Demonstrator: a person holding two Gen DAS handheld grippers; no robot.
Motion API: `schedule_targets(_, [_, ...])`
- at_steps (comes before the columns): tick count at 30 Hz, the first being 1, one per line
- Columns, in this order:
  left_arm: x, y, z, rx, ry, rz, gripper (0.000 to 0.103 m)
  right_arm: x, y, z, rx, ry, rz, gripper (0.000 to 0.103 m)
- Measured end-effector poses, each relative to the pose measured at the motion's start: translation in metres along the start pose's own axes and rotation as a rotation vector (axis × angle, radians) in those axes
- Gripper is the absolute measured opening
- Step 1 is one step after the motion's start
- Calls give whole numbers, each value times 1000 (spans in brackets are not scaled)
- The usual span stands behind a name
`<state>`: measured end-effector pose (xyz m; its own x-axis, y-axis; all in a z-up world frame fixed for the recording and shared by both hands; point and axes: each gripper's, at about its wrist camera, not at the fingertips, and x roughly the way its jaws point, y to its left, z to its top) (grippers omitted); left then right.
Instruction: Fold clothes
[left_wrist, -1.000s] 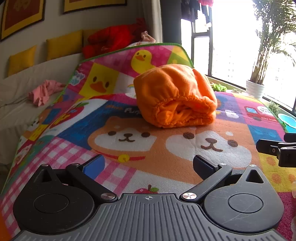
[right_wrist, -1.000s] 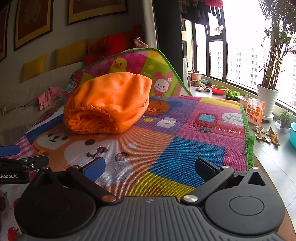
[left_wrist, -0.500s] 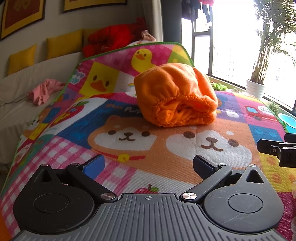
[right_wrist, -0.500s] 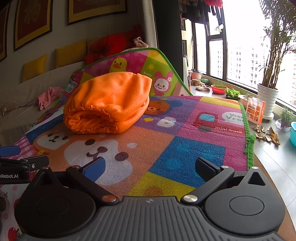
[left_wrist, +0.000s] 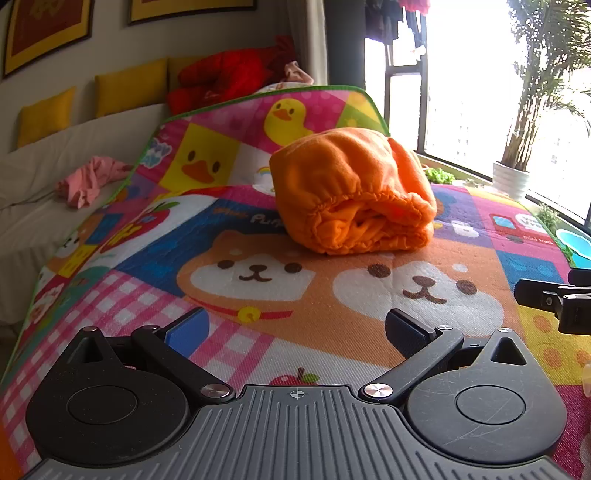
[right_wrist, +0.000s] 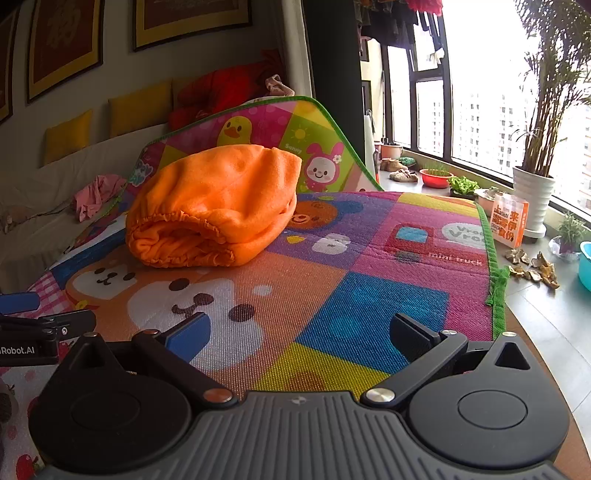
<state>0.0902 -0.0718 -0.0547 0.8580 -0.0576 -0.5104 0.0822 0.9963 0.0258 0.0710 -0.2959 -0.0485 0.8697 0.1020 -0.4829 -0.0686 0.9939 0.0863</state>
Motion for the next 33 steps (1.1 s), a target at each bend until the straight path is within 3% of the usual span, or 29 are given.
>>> schedule_targets(13, [-1,2,0,-13,-10,-1,103,0,-1,0,2,0,1,103])
schedule_targets(22, [-11,1,0,-5,-69,-29,103,0,1,0,-5,1,-5,103])
schedule_targets(27, [-16,-6,-1,28,-101,-4,103,0,2,0,-11,2,-13,103])
schedule_targets(33, [-16,-2,0,3,-70,-26,103,0,1,0,-13,4,-15,103])
